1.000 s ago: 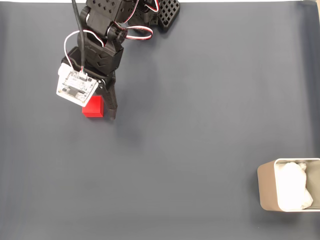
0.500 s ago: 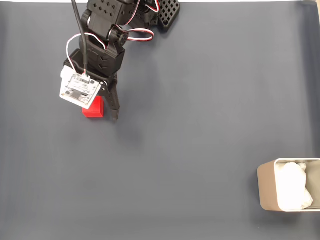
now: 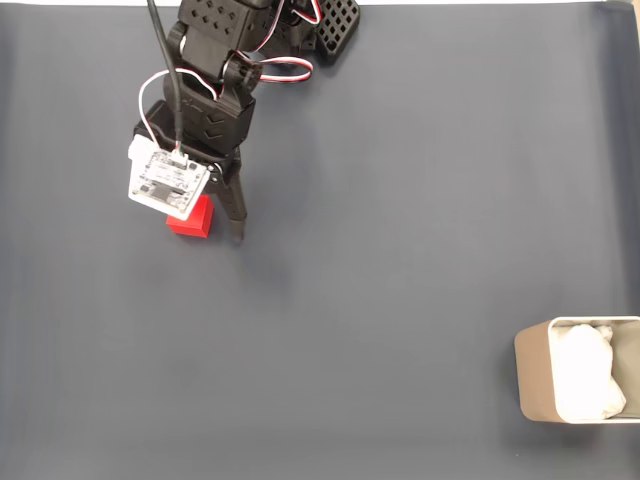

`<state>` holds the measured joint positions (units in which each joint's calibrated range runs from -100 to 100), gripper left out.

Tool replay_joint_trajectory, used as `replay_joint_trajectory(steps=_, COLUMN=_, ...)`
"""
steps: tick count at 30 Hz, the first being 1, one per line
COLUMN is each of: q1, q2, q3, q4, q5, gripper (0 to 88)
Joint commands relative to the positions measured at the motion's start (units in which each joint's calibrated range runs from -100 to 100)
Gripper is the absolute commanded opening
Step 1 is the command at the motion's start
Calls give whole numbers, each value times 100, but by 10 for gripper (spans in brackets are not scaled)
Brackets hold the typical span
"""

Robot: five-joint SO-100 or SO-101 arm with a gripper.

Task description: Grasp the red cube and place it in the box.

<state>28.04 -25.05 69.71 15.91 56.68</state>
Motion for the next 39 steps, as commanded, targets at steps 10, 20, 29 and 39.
replay_joint_trajectory(steps=10, q1=-191, q2=-380, q3=18, q4=147, q5=-127, gripper=324)
replay_joint_trajectory(steps=20, q1=-205, q2=-545, q3=237, q4=147, q5=15, gripper=269)
replay_joint_trajectory(steps=29, q1=-191, q2=-588, q3=301, q4=155, q5=112, gripper=151)
replay_joint_trajectory(steps=39, q1=-198, q2=-631, q3=292, q4=229, q5=127, gripper=41)
